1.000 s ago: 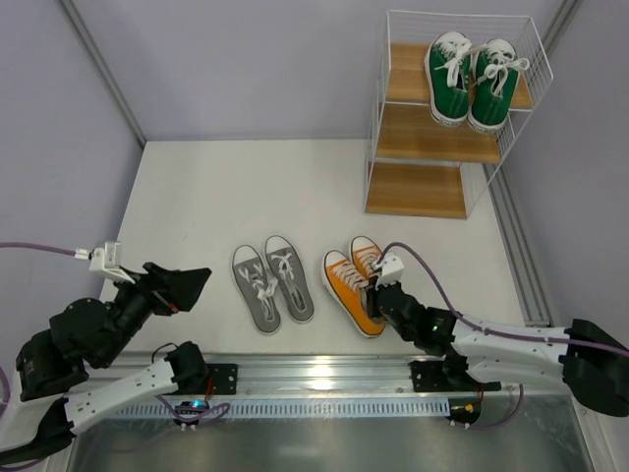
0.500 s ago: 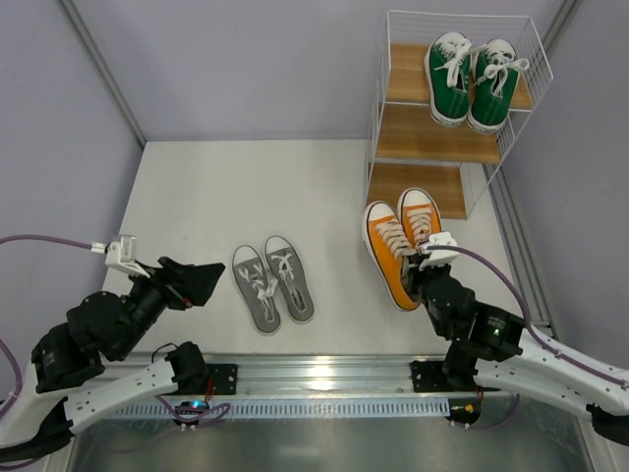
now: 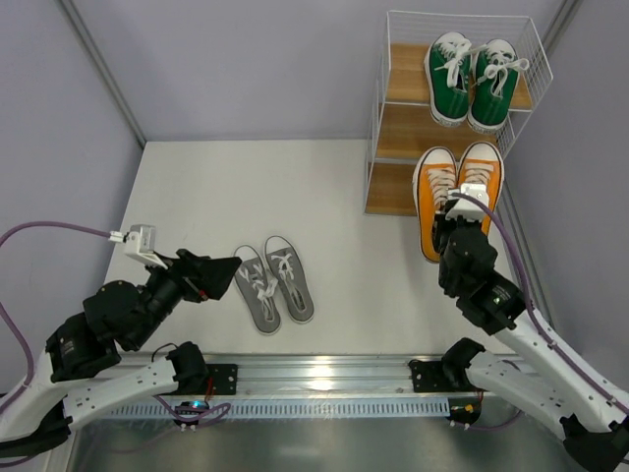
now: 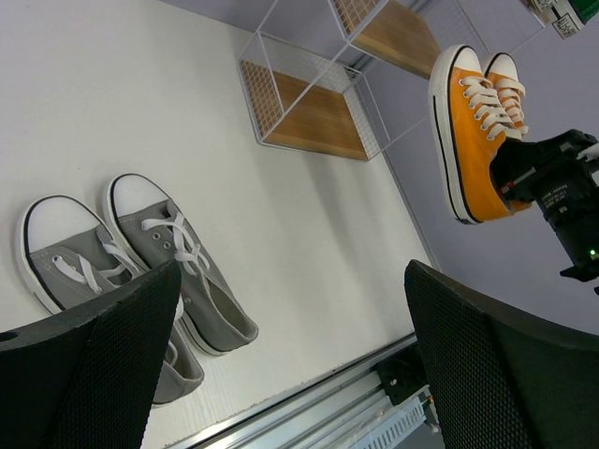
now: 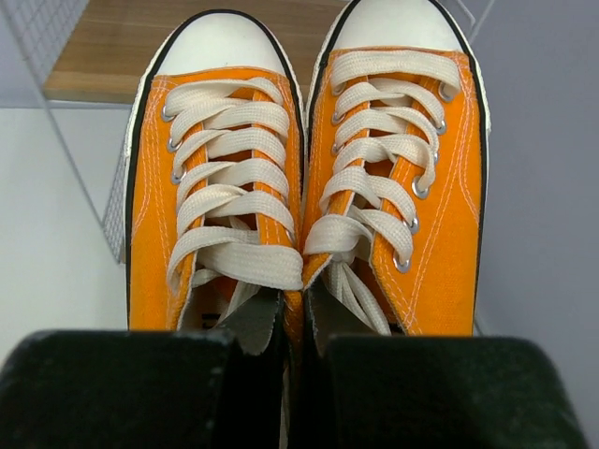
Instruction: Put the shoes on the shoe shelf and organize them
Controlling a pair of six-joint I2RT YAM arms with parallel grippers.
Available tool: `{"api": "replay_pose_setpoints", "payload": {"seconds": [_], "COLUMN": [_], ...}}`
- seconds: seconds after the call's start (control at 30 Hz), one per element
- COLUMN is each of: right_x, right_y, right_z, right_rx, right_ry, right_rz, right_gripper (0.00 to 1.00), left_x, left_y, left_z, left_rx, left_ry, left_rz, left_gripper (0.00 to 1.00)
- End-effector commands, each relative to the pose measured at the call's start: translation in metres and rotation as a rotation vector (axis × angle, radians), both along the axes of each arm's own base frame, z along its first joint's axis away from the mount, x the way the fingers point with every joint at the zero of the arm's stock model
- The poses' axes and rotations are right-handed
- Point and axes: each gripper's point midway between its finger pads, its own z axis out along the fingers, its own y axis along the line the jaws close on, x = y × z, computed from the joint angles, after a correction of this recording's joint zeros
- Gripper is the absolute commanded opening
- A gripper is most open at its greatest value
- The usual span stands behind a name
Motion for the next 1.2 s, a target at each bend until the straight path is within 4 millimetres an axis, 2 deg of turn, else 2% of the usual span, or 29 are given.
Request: {"api": "replay_pose_setpoints", "payload": {"seconds": [0.0,0.13,0.43,0.7,0.97,1.03,1.17], "right_x": [0.021,0.047,0.081,0.088,0.074,0.076,0.100], "right_y": [0.000,0.002,-0.004,-0.004,-0.004,-0.004,-0.003], "right_z": [0.074,0.073,0.074,0.090,0.141,0.147,0.140], "right_rx": [0.131,0.144,0.177,0.196,0.182,0.170,0.152], "right_ry": [-0.211,-0.219,-0.252,-0.303,-0.407,-0.415,-0.380], "right_rz": [0.038,0.055,0.077,0.100,0.141,0.136,0.132], "right_gripper": [0.04,0.04,0.04,0.04,0.04,0.04,0.04], "left_x": [0.001,-0.001,-0.002,-0.002,-0.002,-0.001,0.000], "left_y": [-0.005,0.002,0.016,0.021,0.024,0.023,0.021], "left_z": [0.014,0.017,0.017,0.019,0.018,0.016,0.015], "left_rx": [-0.031,-0.033,-0.025,-0.012,-0.009,-0.006,-0.005], "left_ry": [-0.031,-0.033,-0.036,-0.043,-0.045,-0.044,-0.043], "left_rz": [-0.015,-0.004,0.029,0.043,0.052,0.055,0.052], "left_gripper": [1.00,1.00,1.00,1.00,1.00,1.00,1.00]}}
